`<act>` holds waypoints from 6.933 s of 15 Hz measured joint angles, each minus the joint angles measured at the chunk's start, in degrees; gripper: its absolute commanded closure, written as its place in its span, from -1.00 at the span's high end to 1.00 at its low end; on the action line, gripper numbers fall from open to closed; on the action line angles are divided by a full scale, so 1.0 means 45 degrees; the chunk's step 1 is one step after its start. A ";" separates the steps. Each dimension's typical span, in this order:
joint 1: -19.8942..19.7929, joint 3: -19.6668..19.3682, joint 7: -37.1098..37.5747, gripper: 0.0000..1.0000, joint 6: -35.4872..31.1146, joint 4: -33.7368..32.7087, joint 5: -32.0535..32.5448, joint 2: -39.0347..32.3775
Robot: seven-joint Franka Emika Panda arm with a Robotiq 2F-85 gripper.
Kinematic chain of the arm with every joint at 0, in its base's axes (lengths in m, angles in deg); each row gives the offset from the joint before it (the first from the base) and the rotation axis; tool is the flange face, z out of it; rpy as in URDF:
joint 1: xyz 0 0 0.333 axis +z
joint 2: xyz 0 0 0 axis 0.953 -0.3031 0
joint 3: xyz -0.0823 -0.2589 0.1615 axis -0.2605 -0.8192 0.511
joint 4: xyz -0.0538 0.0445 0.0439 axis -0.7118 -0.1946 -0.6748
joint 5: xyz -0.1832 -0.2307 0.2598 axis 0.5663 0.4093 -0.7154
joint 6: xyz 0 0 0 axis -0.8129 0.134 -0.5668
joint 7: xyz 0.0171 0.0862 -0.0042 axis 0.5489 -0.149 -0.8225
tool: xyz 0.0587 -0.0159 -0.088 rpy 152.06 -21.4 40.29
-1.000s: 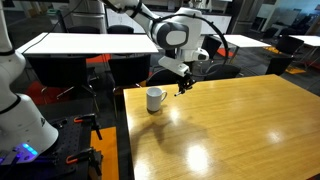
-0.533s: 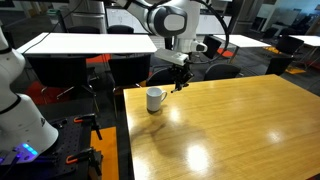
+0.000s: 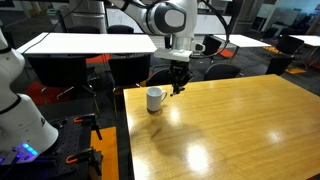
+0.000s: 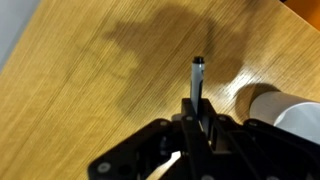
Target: Pick up the small brush from the table and put it in the mug cup.
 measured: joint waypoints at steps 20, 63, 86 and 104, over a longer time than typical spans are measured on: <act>0.0449 0.0011 -0.4131 -0.94 0.2959 -0.0289 0.1932 -0.0204; 0.2805 0.1252 -0.6927 -0.94 0.6580 -0.0467 1.0182 -0.1479; 0.4259 0.2234 -0.6139 -0.94 0.7370 -0.0486 1.1527 -0.2703; 0.4573 0.2759 -0.6095 -0.94 0.7427 -0.0443 1.1023 -0.3319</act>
